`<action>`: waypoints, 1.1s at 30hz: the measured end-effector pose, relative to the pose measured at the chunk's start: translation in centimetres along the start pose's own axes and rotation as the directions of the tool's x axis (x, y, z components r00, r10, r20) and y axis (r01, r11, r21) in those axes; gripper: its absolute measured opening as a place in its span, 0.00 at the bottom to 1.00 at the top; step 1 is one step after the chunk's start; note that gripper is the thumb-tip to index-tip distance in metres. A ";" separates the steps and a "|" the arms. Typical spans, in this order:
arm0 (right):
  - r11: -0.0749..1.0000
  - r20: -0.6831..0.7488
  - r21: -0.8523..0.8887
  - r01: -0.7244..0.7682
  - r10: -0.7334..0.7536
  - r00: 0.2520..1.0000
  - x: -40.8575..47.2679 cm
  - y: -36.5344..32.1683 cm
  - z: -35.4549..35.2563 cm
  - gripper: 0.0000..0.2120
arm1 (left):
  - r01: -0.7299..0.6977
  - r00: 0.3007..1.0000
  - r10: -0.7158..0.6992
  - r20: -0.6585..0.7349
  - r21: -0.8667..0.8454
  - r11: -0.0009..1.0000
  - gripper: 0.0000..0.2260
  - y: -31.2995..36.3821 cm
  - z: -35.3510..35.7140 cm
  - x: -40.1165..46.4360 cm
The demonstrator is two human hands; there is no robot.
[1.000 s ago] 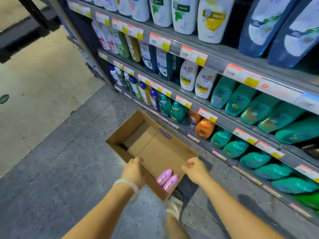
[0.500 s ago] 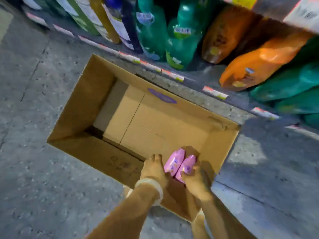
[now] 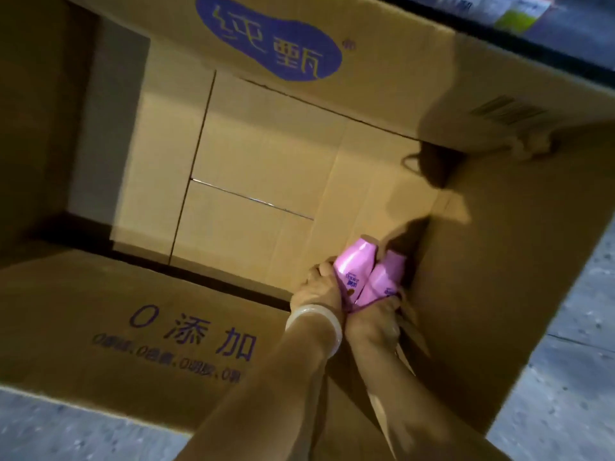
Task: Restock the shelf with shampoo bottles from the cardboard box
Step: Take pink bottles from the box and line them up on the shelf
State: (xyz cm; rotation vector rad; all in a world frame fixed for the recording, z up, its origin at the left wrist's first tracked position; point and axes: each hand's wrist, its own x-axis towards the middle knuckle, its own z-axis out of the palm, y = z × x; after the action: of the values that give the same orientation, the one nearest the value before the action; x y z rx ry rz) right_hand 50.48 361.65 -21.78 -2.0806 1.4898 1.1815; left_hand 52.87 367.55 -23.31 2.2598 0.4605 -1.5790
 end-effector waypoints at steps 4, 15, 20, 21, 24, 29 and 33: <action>0.984 -0.054 0.024 0.179 -0.177 0.983 0.2 -1.1 -0.2 0.38 | -0.130 0.986 0.120 -0.116 -0.088 0.988 0.29 -1.5 -3.3 0.5; 0.850 -0.126 -0.185 0.492 -0.517 0.846 3.2 -10.0 -2.4 0.39 | -0.020 0.901 -0.023 -0.432 -0.094 0.995 0.30 -1.8 -9.8 4.1; 0.850 -0.031 -0.027 0.525 -0.526 0.850 2.9 -9.5 -4.3 0.38 | -0.068 0.940 -0.131 -0.316 -0.548 0.834 0.24 -1.7 -10.6 2.5; 0.847 -0.011 0.046 0.530 -0.530 0.848 2.3 -9.2 -4.9 0.38 | -0.090 0.940 -0.126 -0.316 -0.588 0.804 0.24 -2.0 -10.7 1.7; 0.816 -0.026 0.221 0.534 -0.542 0.840 -1.3 -7.7 -7.4 0.38 | -0.168 0.931 -0.096 -0.351 -0.648 0.743 0.24 -2.5 -11.3 -3.0; 0.687 -0.150 0.436 0.581 -0.581 0.800 -11.0 -5.5 -14.6 0.35 | -0.353 0.877 -0.026 -0.479 -0.682 0.641 0.22 -1.0 -14.8 -14.9; 0.560 -0.290 0.560 0.610 -0.558 0.778 -19.7 -5.1 -22.7 0.33 | -0.517 0.799 0.069 -0.597 -0.623 0.587 0.22 2.0 -20.6 -25.5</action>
State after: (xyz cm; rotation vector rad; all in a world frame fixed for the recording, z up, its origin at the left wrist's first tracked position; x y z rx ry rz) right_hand 62.65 360.93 6.14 -1.8822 0.8775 0.2653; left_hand 62.54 373.46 7.49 1.8599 0.6685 -0.3888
